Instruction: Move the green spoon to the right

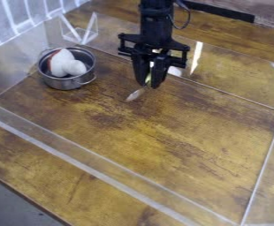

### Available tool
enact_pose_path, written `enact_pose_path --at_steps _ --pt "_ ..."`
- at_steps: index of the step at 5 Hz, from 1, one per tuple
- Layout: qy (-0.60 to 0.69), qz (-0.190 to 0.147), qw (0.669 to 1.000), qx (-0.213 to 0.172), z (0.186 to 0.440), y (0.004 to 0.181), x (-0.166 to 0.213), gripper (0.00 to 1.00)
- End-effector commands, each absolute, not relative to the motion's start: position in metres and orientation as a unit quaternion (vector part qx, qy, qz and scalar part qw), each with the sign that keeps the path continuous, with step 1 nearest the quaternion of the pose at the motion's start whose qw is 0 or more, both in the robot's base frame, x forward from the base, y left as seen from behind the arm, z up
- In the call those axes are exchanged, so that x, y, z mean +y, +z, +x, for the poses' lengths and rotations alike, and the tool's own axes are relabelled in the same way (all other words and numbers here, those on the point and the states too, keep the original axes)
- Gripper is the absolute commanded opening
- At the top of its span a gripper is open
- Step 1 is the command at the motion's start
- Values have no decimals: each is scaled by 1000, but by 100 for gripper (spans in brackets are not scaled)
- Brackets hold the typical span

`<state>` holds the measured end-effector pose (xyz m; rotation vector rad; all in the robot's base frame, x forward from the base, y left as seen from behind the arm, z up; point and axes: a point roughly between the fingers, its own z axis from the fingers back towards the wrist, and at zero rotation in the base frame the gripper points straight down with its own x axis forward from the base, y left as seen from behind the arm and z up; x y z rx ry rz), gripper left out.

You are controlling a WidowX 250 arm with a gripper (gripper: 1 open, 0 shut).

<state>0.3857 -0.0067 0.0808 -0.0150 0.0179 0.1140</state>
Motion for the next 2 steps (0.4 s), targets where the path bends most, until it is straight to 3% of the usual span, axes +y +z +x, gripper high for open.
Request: enact_pose_path --at_steps 1,2 --pt "66 -9 997 -50 389 133 -18 0" --pt "77 -10 996 -51 386 143 -31 0"
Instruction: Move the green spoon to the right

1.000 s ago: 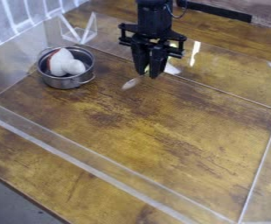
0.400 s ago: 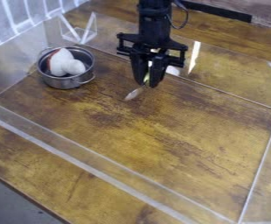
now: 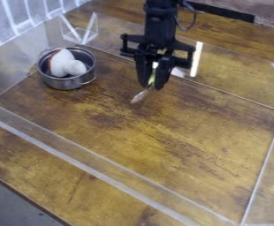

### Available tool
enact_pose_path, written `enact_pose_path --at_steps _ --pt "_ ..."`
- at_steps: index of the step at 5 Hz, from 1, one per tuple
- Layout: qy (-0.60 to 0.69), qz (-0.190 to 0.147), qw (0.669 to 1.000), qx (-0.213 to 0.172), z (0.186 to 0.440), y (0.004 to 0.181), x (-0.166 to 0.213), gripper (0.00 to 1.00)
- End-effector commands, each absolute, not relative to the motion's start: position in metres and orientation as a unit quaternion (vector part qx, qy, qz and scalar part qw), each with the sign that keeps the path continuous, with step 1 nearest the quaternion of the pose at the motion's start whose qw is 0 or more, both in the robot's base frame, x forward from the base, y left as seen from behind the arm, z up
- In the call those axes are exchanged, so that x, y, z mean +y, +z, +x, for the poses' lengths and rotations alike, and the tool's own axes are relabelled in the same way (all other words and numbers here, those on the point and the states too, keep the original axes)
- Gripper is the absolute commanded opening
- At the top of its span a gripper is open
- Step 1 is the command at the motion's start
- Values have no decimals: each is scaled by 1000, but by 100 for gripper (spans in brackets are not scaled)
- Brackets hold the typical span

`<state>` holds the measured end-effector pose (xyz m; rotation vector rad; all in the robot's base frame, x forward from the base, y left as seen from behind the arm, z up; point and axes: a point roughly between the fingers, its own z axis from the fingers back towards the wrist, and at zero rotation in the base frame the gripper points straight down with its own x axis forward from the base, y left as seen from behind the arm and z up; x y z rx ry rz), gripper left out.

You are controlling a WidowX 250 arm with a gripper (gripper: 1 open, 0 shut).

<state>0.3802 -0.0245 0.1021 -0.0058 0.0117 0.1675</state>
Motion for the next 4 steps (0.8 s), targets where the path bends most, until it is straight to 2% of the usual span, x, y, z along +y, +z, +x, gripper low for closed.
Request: enact_pose_path --at_steps 1,2,3,4 --pt "54 -16 997 -53 374 155 -57 0" --pt "16 -23 998 -48 357 160 -88 0" --pt "0 -29 999 -36 345 156 -112 0" --pt "-8 -37 999 -11 340 143 -128 0"
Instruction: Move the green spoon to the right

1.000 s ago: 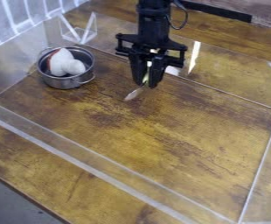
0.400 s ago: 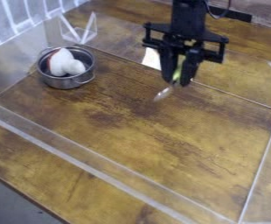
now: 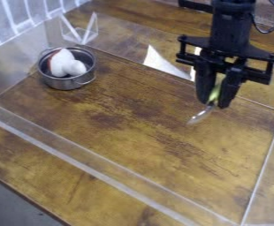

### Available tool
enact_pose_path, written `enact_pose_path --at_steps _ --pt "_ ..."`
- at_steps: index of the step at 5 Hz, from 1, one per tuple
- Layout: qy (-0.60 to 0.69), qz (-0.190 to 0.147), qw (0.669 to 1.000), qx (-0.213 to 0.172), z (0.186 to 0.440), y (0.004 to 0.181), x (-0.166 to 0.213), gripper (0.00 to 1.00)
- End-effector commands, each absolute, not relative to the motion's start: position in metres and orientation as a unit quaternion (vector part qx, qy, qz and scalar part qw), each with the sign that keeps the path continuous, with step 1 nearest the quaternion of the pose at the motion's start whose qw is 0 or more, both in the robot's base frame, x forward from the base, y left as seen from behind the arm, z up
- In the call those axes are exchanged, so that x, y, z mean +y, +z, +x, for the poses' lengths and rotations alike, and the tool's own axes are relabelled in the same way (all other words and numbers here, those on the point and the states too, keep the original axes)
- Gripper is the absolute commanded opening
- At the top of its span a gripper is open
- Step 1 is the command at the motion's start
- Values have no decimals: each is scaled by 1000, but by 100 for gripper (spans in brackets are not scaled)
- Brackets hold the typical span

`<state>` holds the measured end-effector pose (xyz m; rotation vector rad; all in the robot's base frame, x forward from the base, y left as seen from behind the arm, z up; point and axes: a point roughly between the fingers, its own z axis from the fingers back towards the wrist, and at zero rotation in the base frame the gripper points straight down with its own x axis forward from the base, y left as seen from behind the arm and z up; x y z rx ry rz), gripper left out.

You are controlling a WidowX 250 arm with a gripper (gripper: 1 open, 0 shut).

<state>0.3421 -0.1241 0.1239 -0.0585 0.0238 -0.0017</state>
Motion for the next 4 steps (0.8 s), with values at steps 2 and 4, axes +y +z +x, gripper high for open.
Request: enact_pose_path --at_steps 2,4 --pt "-3 -44 999 10 337 132 -124 0" --pt "23 -47 998 30 345 116 -102 0"
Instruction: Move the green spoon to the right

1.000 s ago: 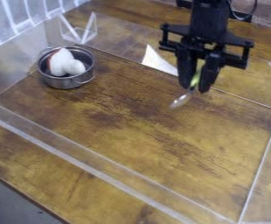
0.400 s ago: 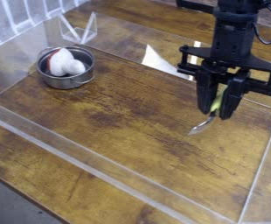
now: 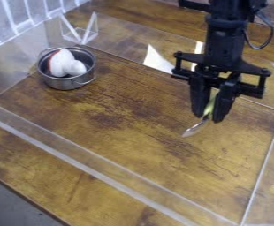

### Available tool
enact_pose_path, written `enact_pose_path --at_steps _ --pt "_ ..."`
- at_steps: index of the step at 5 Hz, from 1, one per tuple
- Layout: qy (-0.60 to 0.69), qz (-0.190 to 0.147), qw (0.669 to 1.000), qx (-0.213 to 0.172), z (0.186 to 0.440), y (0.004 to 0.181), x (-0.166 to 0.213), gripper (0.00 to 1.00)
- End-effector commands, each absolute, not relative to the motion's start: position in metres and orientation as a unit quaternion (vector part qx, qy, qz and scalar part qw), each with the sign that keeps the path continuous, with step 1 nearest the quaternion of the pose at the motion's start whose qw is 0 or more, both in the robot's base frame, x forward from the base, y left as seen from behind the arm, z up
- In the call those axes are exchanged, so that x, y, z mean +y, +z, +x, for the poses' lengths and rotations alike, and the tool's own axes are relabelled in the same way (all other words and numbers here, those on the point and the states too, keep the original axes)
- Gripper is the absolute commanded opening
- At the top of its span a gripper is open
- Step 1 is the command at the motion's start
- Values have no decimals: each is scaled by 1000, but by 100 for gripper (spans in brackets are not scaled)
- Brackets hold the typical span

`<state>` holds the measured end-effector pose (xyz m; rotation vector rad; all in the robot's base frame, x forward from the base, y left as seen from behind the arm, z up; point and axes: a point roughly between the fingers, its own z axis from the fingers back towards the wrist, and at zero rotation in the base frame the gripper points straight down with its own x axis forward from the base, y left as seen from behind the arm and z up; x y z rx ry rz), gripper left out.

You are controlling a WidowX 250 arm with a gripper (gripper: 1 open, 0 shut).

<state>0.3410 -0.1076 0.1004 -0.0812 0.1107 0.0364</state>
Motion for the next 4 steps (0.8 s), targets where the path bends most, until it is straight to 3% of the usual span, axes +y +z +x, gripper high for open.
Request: enact_pose_path --at_steps 1,4 --pt "25 -50 998 41 343 108 -95 0" --pt "-110 -63 989 71 328 112 -122 0"
